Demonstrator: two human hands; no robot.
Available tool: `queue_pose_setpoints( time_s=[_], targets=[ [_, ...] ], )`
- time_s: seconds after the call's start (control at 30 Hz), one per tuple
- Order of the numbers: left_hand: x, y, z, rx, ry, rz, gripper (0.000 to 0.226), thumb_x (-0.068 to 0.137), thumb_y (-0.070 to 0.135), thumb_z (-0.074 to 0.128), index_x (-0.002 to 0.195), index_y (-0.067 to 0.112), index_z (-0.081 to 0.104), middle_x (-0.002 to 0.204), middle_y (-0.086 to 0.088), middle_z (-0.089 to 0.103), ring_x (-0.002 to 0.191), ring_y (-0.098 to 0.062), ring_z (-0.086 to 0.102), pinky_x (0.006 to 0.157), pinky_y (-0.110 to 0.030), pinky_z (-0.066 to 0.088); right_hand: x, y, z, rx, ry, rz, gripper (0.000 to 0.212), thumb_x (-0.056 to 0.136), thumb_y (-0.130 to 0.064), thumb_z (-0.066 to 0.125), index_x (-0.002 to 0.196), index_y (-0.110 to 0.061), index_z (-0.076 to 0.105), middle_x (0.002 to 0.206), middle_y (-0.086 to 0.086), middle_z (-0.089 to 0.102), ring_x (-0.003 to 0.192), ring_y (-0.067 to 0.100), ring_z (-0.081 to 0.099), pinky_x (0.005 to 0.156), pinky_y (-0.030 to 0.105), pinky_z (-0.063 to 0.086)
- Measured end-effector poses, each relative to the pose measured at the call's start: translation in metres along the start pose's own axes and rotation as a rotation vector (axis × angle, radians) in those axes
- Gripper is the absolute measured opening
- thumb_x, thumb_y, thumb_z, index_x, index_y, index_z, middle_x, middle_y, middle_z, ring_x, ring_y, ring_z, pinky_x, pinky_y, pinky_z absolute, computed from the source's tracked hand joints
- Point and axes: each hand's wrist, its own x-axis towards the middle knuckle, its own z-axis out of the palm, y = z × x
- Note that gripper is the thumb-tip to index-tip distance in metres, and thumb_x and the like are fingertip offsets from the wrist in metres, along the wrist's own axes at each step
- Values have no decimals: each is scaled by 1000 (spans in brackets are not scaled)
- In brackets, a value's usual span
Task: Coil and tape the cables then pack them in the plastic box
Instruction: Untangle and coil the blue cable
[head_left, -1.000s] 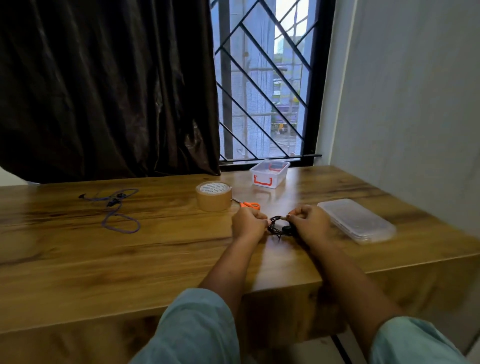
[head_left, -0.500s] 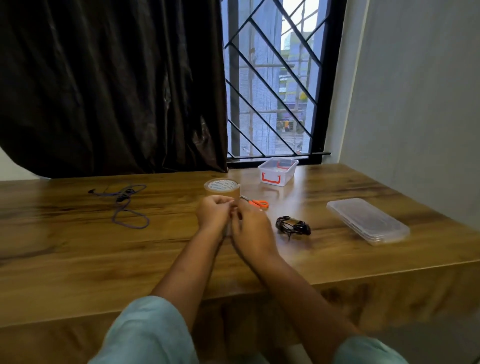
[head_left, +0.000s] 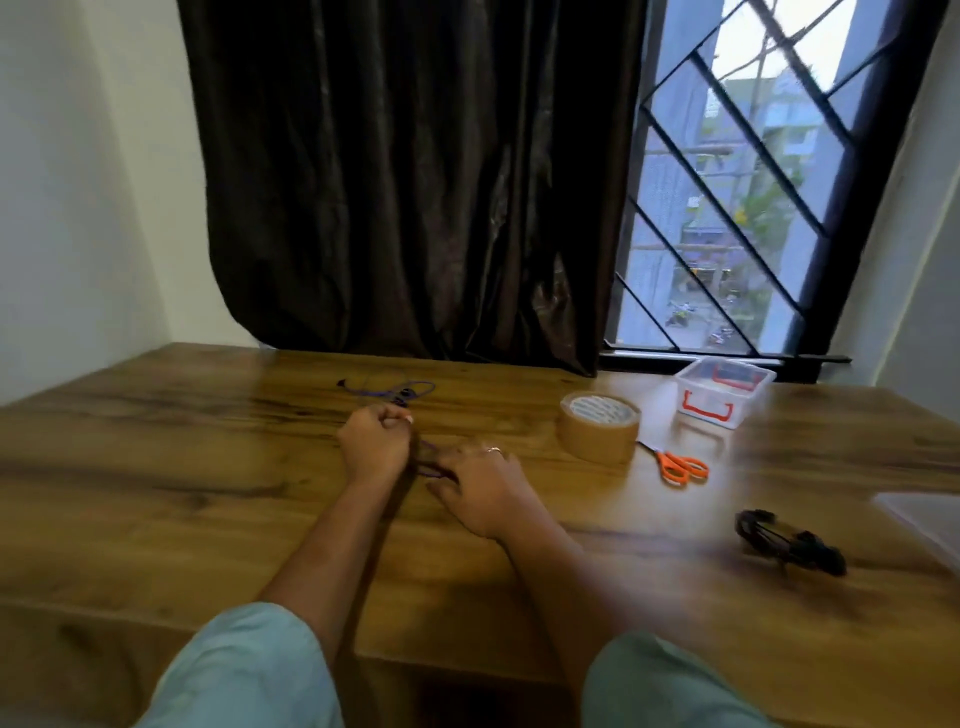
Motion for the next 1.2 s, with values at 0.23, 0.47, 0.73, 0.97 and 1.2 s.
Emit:
queue_pose_setpoints(
  time_s=[0.23, 0.47, 0.73, 0.97, 1.2],
  targets=[
    [30, -29, -7, 83, -29, 53, 14, 85, 9, 59, 76, 15, 68, 91, -8, 70, 86, -23, 61, 73, -27, 44, 29, 14, 7, 177, 99, 27, 22, 95, -34, 47, 99, -25, 67, 98, -3, 68, 94, 17, 60, 78, 33, 48],
    [49, -21, 14, 213, -111, 95, 13, 88, 16, 59, 81, 24, 68, 97, -3, 70, 89, -19, 61, 71, -25, 44, 33, 44, 8, 424, 194, 100, 23, 93, -6, 50, 88, -20, 68, 99, -3, 63, 88, 8, 57, 75, 12, 43],
    [54, -16, 47, 257, -652, 361, 20, 81, 35, 70, 96, 23, 72, 98, 1, 71, 95, -14, 63, 81, -30, 47, 52, 65, 5, 682, 458, 222, 35, 86, 8, 43, 69, -18, 60, 70, 0, 56, 60, 11, 53, 57, 24, 45],
    [57, -6, 44, 451, -289, 681, 21, 95, 33, 49, 93, 19, 64, 88, 0, 69, 89, -23, 62, 81, -37, 41, 64, 71, 3, 1340, 570, 352, 43, 87, 8, 44, 59, -17, 64, 63, 4, 60, 61, 11, 60, 54, 22, 50],
    [61, -3, 28, 539, 46, 698, 18, 93, 16, 47, 101, 11, 62, 99, -9, 66, 91, -32, 60, 77, -41, 44, 55, 79, -27, 1555, 870, 383, 39, 87, 10, 37, 61, -12, 57, 63, 8, 59, 63, 16, 66, 58, 22, 56]
  ],
)
